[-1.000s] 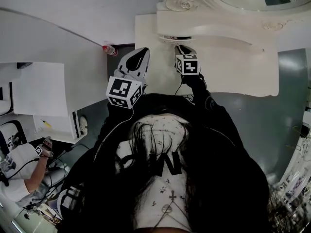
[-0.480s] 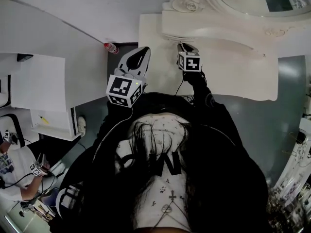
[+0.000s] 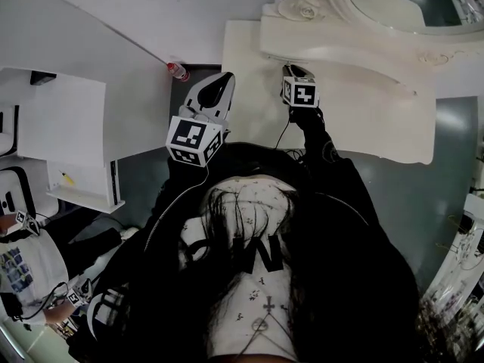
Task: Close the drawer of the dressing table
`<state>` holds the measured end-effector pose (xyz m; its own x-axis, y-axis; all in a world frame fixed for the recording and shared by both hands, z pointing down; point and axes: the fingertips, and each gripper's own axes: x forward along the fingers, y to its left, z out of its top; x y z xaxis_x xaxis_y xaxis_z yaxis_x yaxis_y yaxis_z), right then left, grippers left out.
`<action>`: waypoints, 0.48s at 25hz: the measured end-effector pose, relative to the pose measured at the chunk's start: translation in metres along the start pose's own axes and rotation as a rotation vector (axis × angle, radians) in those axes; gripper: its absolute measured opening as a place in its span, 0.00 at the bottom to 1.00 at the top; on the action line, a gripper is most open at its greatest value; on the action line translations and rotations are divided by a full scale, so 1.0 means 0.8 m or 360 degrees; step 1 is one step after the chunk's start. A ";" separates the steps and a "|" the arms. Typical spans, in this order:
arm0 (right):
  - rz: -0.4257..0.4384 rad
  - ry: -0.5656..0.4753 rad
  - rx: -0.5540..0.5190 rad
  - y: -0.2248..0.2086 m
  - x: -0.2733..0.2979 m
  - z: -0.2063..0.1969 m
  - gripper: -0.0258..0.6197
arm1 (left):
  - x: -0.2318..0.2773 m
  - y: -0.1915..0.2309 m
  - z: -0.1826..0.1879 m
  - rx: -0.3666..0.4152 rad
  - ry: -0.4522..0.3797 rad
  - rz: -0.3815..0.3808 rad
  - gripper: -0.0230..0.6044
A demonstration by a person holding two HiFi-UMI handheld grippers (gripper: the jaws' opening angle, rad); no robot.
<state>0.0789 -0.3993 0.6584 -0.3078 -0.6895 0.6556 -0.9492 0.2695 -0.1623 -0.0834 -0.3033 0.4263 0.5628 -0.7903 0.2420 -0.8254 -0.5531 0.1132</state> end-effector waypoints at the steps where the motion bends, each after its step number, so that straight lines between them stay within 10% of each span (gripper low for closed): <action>1: 0.0000 0.0001 0.0000 0.000 0.001 0.000 0.18 | 0.000 0.000 0.000 -0.0001 -0.0002 0.0002 0.04; 12: 0.0009 0.0024 -0.0021 -0.004 0.007 0.003 0.18 | -0.009 0.001 -0.002 -0.0005 -0.0003 0.0039 0.04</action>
<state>0.0802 -0.4057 0.6604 -0.3123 -0.6775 0.6659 -0.9464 0.2826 -0.1563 -0.0879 -0.2978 0.4260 0.5427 -0.8039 0.2432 -0.8389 -0.5330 0.1104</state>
